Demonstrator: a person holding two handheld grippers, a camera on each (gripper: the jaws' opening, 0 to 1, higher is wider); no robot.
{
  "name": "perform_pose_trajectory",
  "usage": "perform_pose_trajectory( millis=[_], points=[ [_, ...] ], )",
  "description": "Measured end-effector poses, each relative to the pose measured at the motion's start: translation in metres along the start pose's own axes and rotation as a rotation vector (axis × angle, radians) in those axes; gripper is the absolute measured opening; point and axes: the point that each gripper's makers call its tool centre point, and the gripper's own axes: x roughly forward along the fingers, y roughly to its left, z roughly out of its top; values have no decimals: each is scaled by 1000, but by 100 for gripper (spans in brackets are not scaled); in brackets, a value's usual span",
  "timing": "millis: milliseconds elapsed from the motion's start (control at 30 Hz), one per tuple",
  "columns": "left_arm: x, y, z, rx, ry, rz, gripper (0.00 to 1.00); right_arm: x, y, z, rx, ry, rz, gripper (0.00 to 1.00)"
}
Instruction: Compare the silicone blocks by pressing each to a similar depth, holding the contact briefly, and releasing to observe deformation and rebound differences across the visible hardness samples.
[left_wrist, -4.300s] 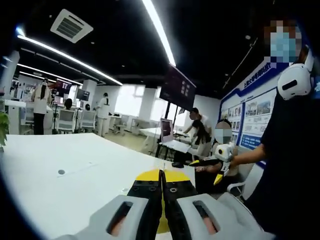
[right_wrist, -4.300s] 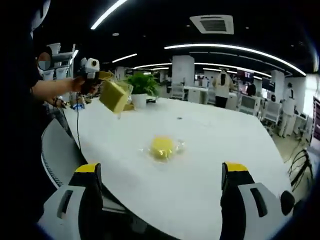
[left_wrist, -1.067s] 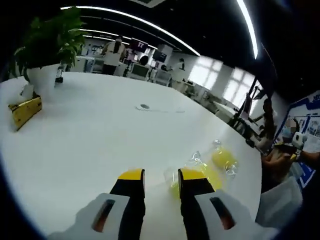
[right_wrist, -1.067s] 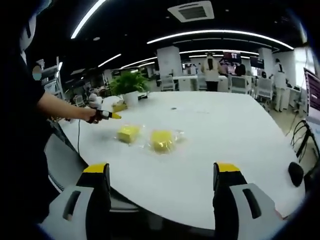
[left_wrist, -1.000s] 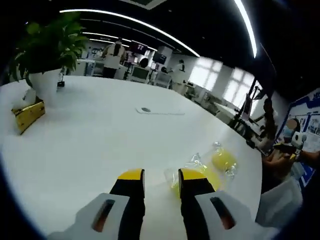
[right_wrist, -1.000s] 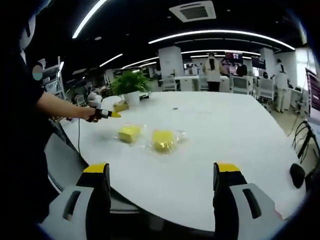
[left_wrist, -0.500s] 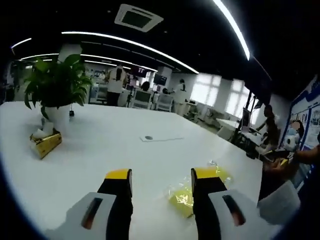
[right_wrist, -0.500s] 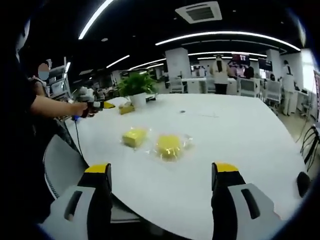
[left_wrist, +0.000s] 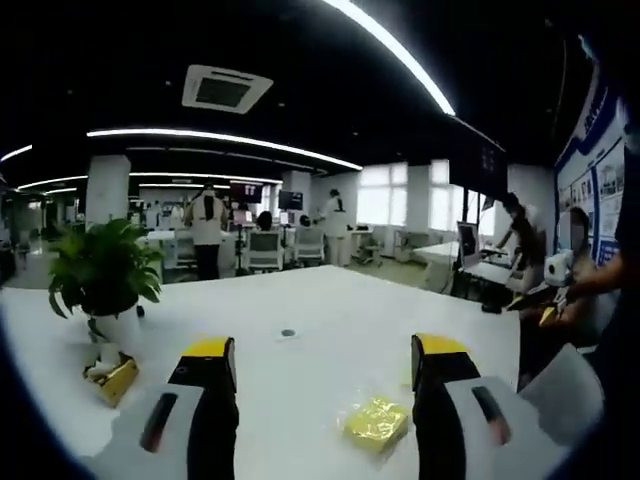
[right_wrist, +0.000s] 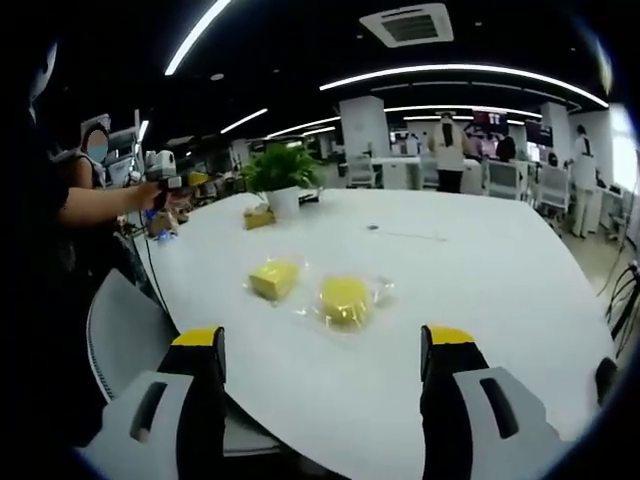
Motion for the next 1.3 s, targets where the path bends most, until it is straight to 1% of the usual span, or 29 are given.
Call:
perform_pose_trajectory(
  millis=[33,67,100,133,167,200,333,400,433,467,500,567,600,633,667,733,767,867,933,967,1000,1067,1100,1133,1167,1233,1300],
  points=[
    [-5,-9,2,34,13,-15,76,1,0,1,-3,3,2,73],
    [-8,-14,1,61,29,-27,80,1,1,1,-8,7,3,73],
    [-11,-17,-1,99,52,-25,83,2,1,1,-11,20,3,73],
    [-13,-21,-2,112,60,-28,86,2,1,1,-11,22,5,73],
    [-15,-27,-2,88,61,-37,88,3,1,1,-15,22,10,72],
    [-17,-32,-4,85,67,-49,89,3,1,1,-15,23,11,72],
    [-27,-54,-5,105,72,-74,93,6,2,2,-17,21,21,72],
    [-30,-60,-6,98,73,-89,96,7,3,5,20,8,31,73],
    [-30,-62,-8,93,77,-90,97,7,4,8,40,-7,37,73],
    [-31,-63,-11,108,90,-79,99,7,2,10,47,-15,30,73],
    [-33,-64,-13,128,100,-71,99,7,1,12,48,-18,28,73],
    [-38,-69,-13,144,94,-68,99,8,0,14,35,-21,23,74],
    [-40,-71,-14,137,93,-72,99,8,-2,16,29,-22,12,75],
    [-43,-77,-17,113,101,-90,99,8,-5,17,30,-28,0,77],
    [-45,-80,-19,112,104,-96,99,8,-7,19,41,-35,-9,78],
    [-48,-84,-24,145,113,-101,99,7,-11,19,63,-28,-24,76],
    [-50,-83,-29,167,140,-95,99,7,-12,19,58,-29,-27,76],
    [-54,-87,-28,151,137,-111,99,7,-13,20,45,-35,-36,78],
    [-56,-94,-28,117,111,-144,99,6,-11,19,51,-27,-26,77],
    [-58,-101,-32,94,123,-175,99,7,-10,19,48,-24,-22,77],
    [-60,-103,-36,88,146,-186,99,7,-9,18,45,-19,-20,76],
    [-61,-105,-40,98,150,-187,99,6,-10,16,38,-6,-17,76],
    [-64,-106,-46,100,176,-181,99,6,-10,15,37,-2,-18,76],
    [-65,-107,-48,101,184,-179,99,6,-10,15,37,0,-19,76],
    [-67,-109,-50,98,181,-182,99,5,-10,15,34,-1,-20,76],
    [-71,-111,-58,74,193,-182,99,6,-10,14,36,7,-19,75],
    [-76,-109,-71,48,217,-173,99,7,-9,12,18,20,-17,75]
  ],
)
